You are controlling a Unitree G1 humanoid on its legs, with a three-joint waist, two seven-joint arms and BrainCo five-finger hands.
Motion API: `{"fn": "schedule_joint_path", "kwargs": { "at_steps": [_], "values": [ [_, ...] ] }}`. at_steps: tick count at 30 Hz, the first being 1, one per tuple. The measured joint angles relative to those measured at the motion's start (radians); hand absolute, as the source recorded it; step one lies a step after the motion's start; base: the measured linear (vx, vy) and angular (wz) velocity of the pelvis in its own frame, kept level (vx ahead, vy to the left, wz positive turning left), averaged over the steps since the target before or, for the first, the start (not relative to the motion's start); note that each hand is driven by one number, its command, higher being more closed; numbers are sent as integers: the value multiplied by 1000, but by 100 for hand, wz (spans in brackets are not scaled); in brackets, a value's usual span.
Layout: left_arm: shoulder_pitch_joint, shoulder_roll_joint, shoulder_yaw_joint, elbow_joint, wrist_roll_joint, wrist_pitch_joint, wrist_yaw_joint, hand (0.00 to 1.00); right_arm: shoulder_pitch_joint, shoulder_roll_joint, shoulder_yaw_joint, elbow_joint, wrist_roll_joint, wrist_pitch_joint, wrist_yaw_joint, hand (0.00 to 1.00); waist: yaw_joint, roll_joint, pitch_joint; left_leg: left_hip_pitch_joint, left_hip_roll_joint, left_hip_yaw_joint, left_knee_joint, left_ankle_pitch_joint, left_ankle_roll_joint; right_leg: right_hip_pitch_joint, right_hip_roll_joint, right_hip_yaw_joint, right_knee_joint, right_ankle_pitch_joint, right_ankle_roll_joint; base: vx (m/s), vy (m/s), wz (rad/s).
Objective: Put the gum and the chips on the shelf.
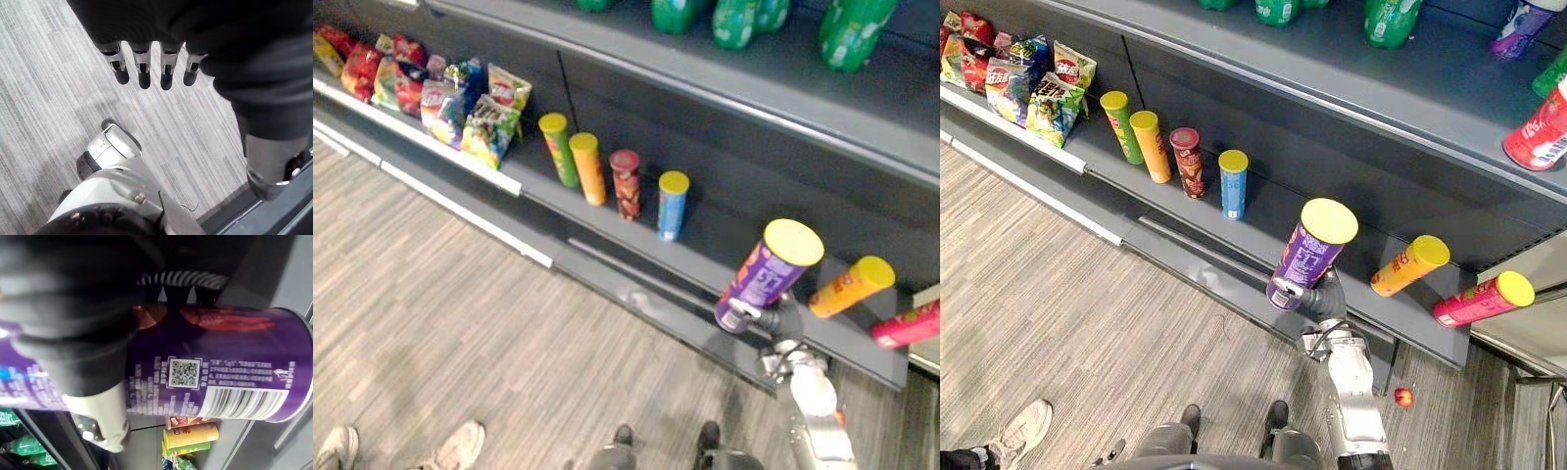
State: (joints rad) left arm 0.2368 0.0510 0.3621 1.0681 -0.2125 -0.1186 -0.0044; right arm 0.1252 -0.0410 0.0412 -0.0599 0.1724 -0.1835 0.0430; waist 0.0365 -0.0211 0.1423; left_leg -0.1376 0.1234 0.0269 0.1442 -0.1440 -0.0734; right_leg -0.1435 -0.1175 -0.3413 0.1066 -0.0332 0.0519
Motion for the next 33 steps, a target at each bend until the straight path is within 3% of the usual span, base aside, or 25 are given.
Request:
{"fn": "schedule_joint_path", "kwargs": {
  "at_steps": [2, 6, 13, 22, 29, 33],
  "values": [
    [-2, 1, -2, 5, 18, 0, 4, 0, 3, 0, -1, 13, -20, -1, -19, 100, -6, 0, 0, 5, 15, 95, -17, 27, -7, 2, -17, -9, -4, 6, 9, -10, 47, 19],
    [-5, 1, -18, 4, 45, -1, 29, 0, 7, 6, 22, 50, -71, 1, -46, 100, -3, 3, -5, 18, -23, 111, -37, 35, 1, 33, -35, 11, -85, 56, 39, -4, 125, -3],
    [-30, 9, -45, 2, 63, -1, 40, 0, -67, 1, 47, 85, -97, 1, -75, 100, 0, 21, 2, -29, -31, 128, -36, 45, 11, -16, -38, 32, -108, 93, 38, -35, 27, -10],
    [-118, 8, -143, -95, 14, -14, 52, 0, -380, -31, 18, 179, -180, 5, -186, 100, 25, 72, 107, -130, -50, 101, -24, 83, 26, -99, -51, 35, -112, 142, 26, -105, 22, 5],
    [-139, -2, -230, -175, -92, -46, 69, 0, -794, -50, -198, 387, -254, 26, -384, 100, 57, 125, 224, -187, -64, 69, -17, 128, 34, -155, -62, 14, -74, 150, 23, -83, 28, 14],
    [-168, -3, -280, -194, -100, -46, 79, 0, -991, -142, -302, 449, -284, 45, -488, 100, 73, 169, 280, -227, -74, 51, -19, 154, 38, -207, -79, 7, -28, 145, 17, -56, 18, 10]
  ]
}}
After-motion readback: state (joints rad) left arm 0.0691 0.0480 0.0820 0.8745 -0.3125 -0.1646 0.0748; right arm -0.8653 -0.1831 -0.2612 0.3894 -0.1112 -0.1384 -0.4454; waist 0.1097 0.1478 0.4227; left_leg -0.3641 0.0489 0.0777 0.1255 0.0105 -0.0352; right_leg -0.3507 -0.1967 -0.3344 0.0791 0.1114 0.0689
